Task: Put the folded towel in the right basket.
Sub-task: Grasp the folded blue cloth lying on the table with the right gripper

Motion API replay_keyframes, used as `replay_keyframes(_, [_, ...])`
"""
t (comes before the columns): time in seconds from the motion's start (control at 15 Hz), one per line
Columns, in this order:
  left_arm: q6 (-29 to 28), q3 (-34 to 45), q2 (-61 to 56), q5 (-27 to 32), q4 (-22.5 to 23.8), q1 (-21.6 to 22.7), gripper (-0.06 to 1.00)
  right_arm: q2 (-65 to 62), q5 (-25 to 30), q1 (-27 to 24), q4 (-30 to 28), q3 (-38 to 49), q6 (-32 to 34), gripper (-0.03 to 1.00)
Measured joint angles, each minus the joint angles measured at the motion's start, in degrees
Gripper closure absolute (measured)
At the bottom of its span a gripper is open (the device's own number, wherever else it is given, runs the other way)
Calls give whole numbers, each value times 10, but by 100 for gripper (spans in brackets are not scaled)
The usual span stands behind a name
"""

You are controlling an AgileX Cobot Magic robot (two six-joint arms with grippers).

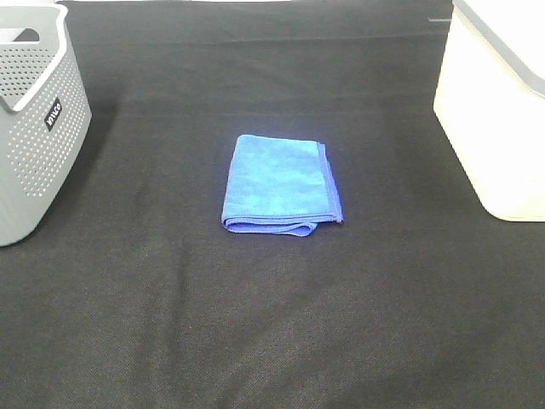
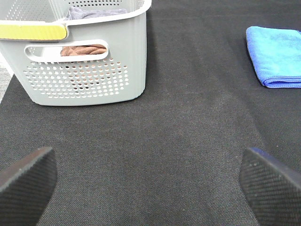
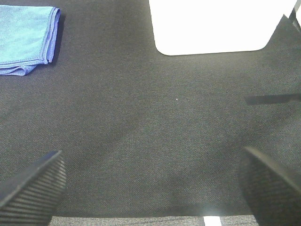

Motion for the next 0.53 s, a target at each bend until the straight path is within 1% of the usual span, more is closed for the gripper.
replay_keyframes(0.53, [0, 0, 0, 0, 0, 0, -4, 0, -1, 0, -2, 0, 0, 0])
